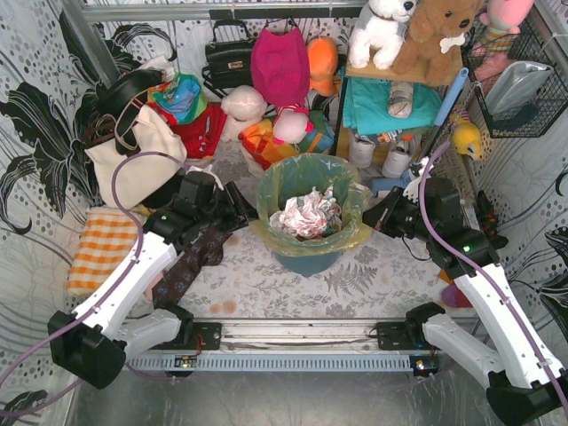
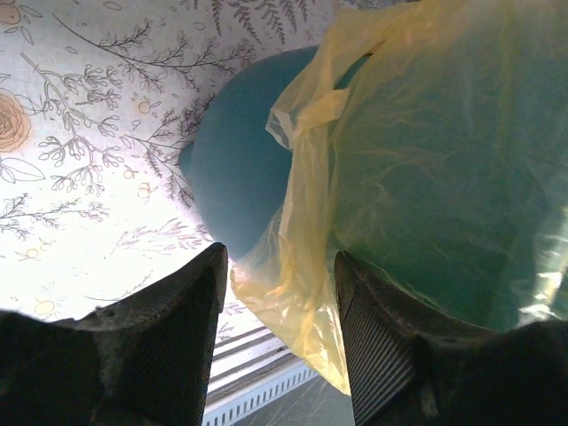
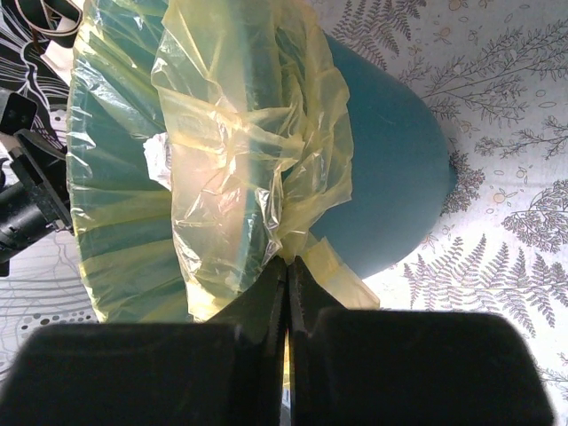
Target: Tie the trash bag
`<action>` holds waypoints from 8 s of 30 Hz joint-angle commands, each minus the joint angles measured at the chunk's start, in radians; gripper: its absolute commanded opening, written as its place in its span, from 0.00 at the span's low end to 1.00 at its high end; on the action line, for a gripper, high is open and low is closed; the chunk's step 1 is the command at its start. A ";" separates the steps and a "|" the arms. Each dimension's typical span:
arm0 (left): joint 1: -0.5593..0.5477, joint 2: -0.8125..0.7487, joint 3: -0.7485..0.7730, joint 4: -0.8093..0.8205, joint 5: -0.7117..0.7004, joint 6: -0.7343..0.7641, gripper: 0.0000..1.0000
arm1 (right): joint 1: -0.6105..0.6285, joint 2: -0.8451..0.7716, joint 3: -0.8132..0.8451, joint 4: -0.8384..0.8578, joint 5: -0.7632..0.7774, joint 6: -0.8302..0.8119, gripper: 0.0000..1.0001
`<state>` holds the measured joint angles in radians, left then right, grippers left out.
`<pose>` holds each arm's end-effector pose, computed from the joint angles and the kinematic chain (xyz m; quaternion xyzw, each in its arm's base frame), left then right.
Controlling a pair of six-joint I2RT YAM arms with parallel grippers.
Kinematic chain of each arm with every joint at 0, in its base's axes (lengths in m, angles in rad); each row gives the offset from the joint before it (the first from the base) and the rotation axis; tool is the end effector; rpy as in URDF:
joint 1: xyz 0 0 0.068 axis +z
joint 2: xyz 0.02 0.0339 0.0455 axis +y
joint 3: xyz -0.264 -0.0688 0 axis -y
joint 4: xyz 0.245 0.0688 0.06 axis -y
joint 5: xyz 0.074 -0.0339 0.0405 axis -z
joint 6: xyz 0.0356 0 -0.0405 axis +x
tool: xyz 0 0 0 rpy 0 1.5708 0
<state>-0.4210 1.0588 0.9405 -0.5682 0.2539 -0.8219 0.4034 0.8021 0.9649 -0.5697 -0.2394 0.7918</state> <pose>0.2016 -0.1001 0.3056 -0.1254 0.8894 -0.3402 0.2785 0.1514 0.0738 0.3592 0.0957 0.8265 0.3895 0.3950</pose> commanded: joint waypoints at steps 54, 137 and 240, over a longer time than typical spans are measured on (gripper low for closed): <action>-0.024 -0.104 0.341 -0.196 -0.029 0.070 0.00 | -0.003 0.082 0.272 -0.179 0.107 -0.071 0.02; -0.023 -0.094 0.289 0.167 0.392 -0.166 0.00 | -0.002 0.103 0.092 -0.106 -0.123 -0.064 0.00; 0.199 0.238 0.636 0.010 0.314 0.102 0.00 | 0.533 0.504 0.669 -0.406 0.809 0.240 0.11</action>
<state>-0.2344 1.2797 1.5280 -0.5087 0.5934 -0.7856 0.9314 1.2629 1.5204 -0.8845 0.4465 0.9760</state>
